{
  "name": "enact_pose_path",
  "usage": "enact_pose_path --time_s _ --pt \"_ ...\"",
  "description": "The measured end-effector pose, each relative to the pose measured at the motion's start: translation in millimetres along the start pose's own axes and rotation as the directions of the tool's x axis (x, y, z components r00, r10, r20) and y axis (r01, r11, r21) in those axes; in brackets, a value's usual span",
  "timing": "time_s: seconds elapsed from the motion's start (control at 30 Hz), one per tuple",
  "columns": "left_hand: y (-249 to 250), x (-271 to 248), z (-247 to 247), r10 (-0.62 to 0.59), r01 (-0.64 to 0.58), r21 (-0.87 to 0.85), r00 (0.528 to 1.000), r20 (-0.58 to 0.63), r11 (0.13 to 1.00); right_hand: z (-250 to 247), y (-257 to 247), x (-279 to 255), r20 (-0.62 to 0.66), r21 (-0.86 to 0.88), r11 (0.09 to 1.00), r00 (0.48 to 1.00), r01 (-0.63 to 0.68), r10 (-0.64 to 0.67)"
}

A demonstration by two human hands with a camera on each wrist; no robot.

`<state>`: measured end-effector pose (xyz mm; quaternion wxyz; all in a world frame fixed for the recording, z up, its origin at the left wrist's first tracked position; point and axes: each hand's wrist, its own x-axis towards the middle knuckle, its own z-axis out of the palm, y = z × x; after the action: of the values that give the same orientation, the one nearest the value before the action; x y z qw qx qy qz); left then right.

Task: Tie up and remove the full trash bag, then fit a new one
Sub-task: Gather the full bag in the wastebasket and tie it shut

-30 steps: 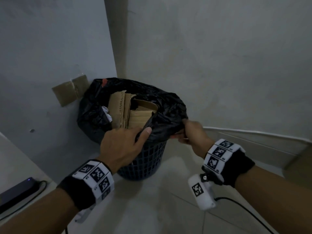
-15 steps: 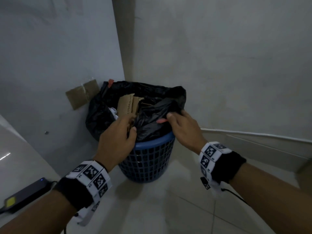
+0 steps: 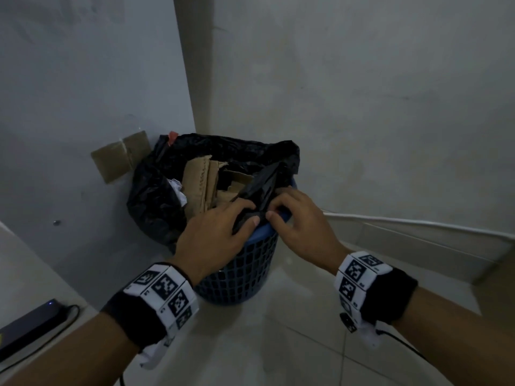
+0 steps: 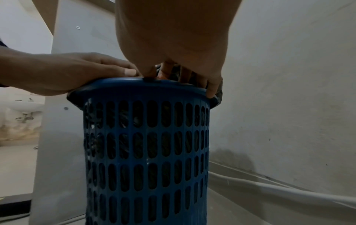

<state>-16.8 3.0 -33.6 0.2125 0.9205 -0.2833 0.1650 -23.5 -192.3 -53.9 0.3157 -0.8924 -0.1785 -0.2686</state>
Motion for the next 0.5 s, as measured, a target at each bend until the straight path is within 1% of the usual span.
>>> enact_pose_path --time_s 0.1,0.17,0.2,0.23,0.27,0.3,0.33,0.37,0.4,0.5 --pt "10.8 -0.4 0.6 -0.021 0.021 0.017 0.999 -0.041 1.0 1.8 3.7 -5.3 -0.06 -0.149 0.988 0.998 -0.034 0.025" --pt "22.5 -0.1 2.5 -0.077 0.074 -0.062 0.996 -0.047 0.995 -0.5 3.7 -7.4 -0.049 -0.192 0.981 0.998 -0.035 0.026" --pt "30.0 0.9 2.3 -0.12 0.113 -0.139 0.992 -0.039 0.984 -2.6 3.6 -8.5 -0.037 -0.16 0.986 0.998 -0.049 0.043" --pt "37.6 2.7 1.1 -0.166 0.159 -0.223 0.986 -0.01 0.962 -5.5 4.8 -8.6 -0.037 -0.093 0.992 0.996 -0.084 0.08" --pt "45.1 6.0 -1.2 -0.202 0.207 -0.289 0.978 0.045 0.935 -9.5 6.6 -7.7 -0.048 -0.013 0.99 0.989 -0.138 0.137" --pt "52.6 9.9 -4.5 -0.215 0.24 -0.32 0.97 0.113 0.917 -14.8 8.4 -6.1 -0.06 0.057 0.979 0.978 -0.197 0.201" --pt "59.4 14.2 -8.2 -0.206 0.249 -0.318 0.965 0.163 0.915 -20.6 10.2 -4.1 -0.072 0.111 0.963 0.965 -0.245 0.254" --pt "64.8 18.9 -11.8 -0.181 0.229 -0.295 0.967 0.18 0.928 -26.9 10.9 -1.7 -0.087 0.15 0.948 0.951 -0.281 0.296" --pt "68.6 23.4 -15.8 -0.153 0.191 -0.258 0.975 0.161 0.947 -33.2 11.5 1.1 -0.106 0.179 0.934 0.938 -0.309 0.33" --pt "74.9 39.0 -24.6 -0.042 0.047 -0.144 0.998 0.039 0.989 -53.8 7.4 12.1 -0.146 0.298 0.887 0.902 -0.352 0.407"
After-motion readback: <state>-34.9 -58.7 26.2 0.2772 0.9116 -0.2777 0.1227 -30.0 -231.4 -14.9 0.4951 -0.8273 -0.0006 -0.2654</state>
